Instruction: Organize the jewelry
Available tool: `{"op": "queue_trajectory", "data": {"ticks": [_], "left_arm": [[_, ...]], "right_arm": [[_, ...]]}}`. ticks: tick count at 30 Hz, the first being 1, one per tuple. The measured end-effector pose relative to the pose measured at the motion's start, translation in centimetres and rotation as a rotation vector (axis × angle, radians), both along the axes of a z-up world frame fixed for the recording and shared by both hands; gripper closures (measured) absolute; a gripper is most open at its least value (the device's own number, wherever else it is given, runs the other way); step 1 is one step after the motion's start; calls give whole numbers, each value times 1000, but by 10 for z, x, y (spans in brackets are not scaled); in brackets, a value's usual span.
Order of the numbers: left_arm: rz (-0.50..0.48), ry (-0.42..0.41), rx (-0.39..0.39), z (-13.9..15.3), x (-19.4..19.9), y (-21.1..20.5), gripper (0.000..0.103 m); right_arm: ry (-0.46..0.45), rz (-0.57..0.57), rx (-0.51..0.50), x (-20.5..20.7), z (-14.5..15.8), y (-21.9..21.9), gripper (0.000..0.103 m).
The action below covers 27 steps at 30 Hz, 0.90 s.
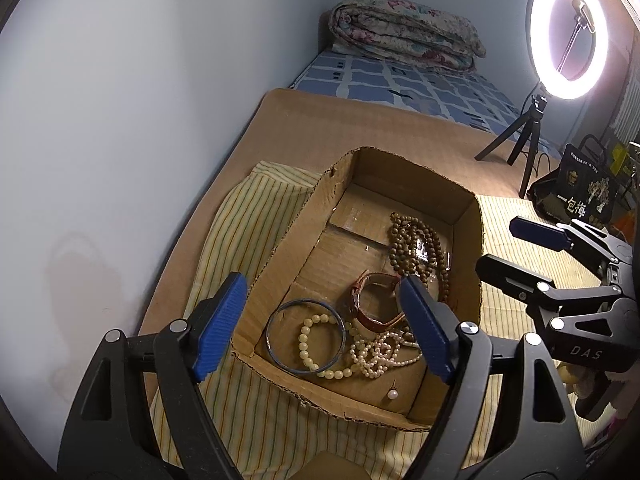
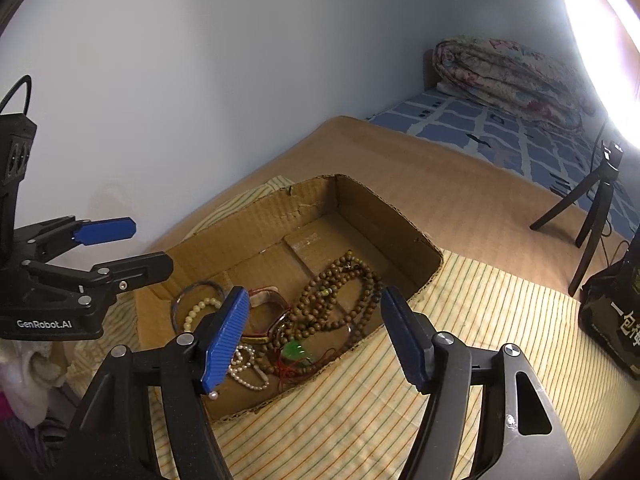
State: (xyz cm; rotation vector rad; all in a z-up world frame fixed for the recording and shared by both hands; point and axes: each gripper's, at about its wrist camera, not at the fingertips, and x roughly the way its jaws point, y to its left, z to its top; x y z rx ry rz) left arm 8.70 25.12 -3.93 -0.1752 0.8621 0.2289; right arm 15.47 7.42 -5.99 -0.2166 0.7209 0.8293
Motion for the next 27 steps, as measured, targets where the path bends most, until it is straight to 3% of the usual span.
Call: {"op": "queue_trajectory", "data": {"ticks": [27], "left_arm": [[-19,-43,21,23,-14,-24,22]], "right_arm": [[-37,-33,14,-10,18,-24,35]]}}
